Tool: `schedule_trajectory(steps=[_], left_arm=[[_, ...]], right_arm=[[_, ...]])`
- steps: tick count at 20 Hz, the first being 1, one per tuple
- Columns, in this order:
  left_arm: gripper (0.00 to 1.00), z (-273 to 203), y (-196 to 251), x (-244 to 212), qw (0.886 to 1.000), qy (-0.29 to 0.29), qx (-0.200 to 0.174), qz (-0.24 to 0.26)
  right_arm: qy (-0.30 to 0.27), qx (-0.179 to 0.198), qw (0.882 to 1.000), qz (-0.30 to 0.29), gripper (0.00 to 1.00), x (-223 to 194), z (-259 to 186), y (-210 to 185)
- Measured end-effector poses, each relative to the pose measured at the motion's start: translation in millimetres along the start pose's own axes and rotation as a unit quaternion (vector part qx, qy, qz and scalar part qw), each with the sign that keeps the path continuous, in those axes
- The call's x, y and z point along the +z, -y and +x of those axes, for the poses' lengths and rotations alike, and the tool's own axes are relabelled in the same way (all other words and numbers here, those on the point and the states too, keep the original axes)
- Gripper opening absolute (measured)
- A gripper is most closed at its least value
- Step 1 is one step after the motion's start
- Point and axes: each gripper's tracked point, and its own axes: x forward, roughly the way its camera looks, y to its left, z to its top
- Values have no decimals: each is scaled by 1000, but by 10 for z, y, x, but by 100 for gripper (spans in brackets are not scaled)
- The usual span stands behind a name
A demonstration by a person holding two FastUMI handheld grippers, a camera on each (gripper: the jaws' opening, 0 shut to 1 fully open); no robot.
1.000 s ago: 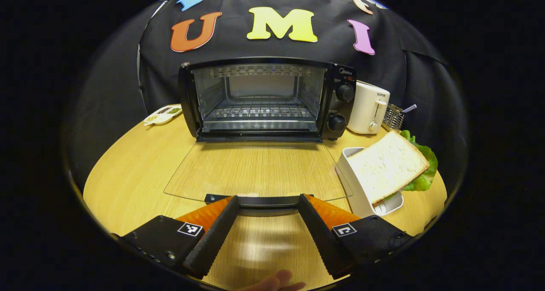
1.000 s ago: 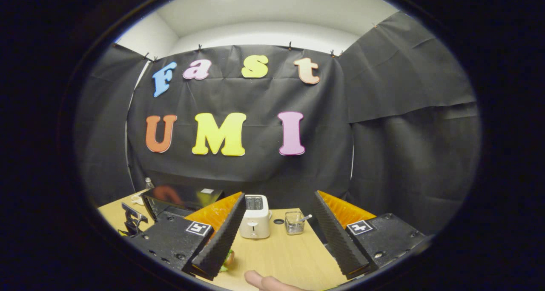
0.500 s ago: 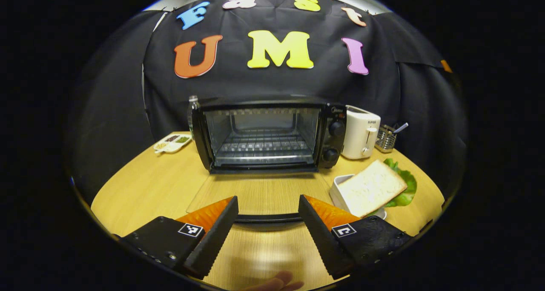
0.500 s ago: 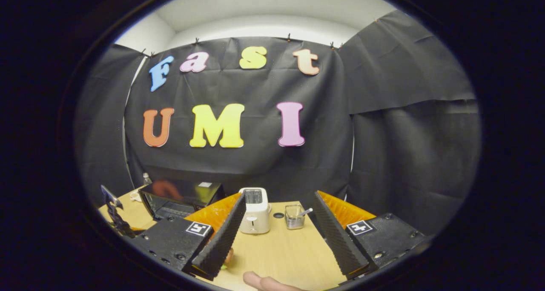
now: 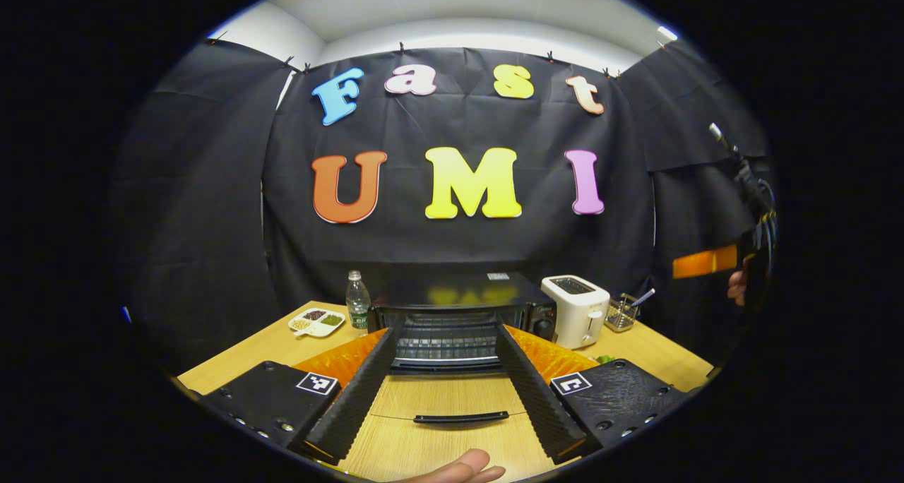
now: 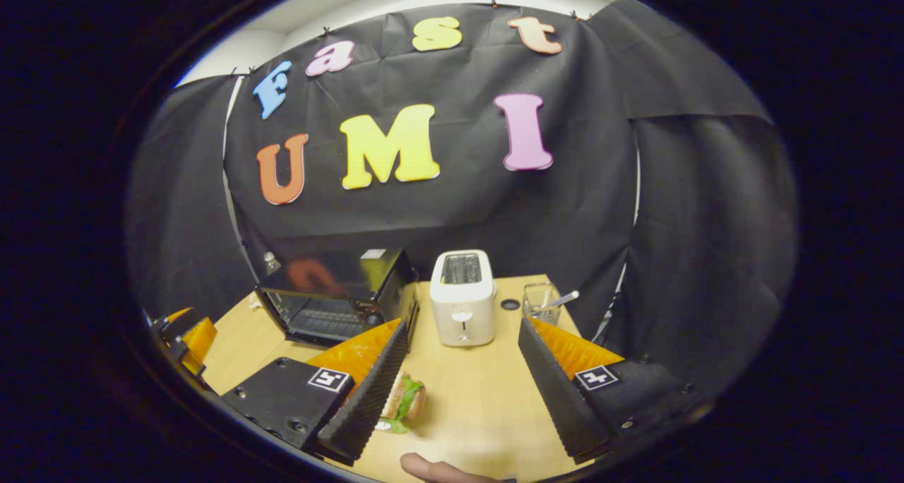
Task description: Open the electric oven with the left hand, put the food in, and close the electric oven.
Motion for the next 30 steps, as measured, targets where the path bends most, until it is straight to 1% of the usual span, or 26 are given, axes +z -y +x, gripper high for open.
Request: schedule_trajectory(steps=[1,3,5,8,10,11,12,13,14,15,16,17,18,19,20,21,22,23,24,25,26,27,28,29,30], left_arm=[[94,-48,-23,96,1000,8,-1,-2],[94,-154,-71,283,1000,25,0,1],[94,-228,-79,445,999,40,4,10],[94,-340,-84,608,997,65,9,27],[94,-356,-28,606,997,65,4,36],[94,-362,-19,589,997,62,3,40],[94,-361,-14,577,997,60,2,43],[94,-356,-35,568,997,57,5,45],[94,-337,-43,547,997,54,6,47],[94,-325,-37,525,998,51,8,47],[94,-308,-42,501,998,47,11,47],[94,-307,-55,462,998,40,14,47],[86,-303,-54,437,998,36,15,47],[94,-307,-57,423,998,33,17,47],[94,-316,-63,408,998,32,17,48],[94,-320,-64,400,998,30,17,50],[94,-312,-70,397,998,29,18,52],[94,-321,-69,395,998,29,18,54],[85,-328,-65,392,998,28,17,55],[94,-332,-65,374,998,26,19,56],[94,-315,-82,330,998,21,22,57],[94,-313,-105,317,998,18,25,59],[94,-323,-122,315,998,18,26,59],[94,-332,-139,315,998,19,27,59],[94,-345,-156,309,998,19,28,56]], right_arm=[[-22,13,1000,13,100,-90,104,-32],[-67,37,996,37,100,-296,306,-99],[-113,63,990,61,98,-512,476,-191],[-178,96,974,97,98,-831,657,-299],[-216,111,962,122,98,-1010,767,-328],[-231,118,957,133,85,-1083,812,-347],[-244,125,951,142,97,-1143,841,-364],[-255,137,946,149,84,-1191,855,-398],[-265,147,940,155,97,-1242,870,-426],[-278,155,934,161,83,-1295,880,-451],[-292,160,929,165,82,-1349,879,-458],[-304,170,921,172,92,-1405,879,-480],[-312,182,915,178,92,-1439,886,-518],[-322,189,909,185,89,-1490,908,-532],[-332,198,902,190,88,-1526,923,-564],[-343,206,896,192,72,-1578,931,-603],[-354,215,889,193,70,-1616,928,-634],[-366,222,882,197,80,-1674,940,-675],[-372,221,878,203,78,-1703,974,-686],[-379,224,873,209,69,-1730,982,-713],[-379,228,870,215,64,-1735,981,-738],[-375,228,872,218,57,-1725,1005,-716],[-373,230,871,221,46,-1721,992,-719],[-371,229,872,222,39,-1730,978,-727],[-370,228,873,221,46,-1733,964,-729]])
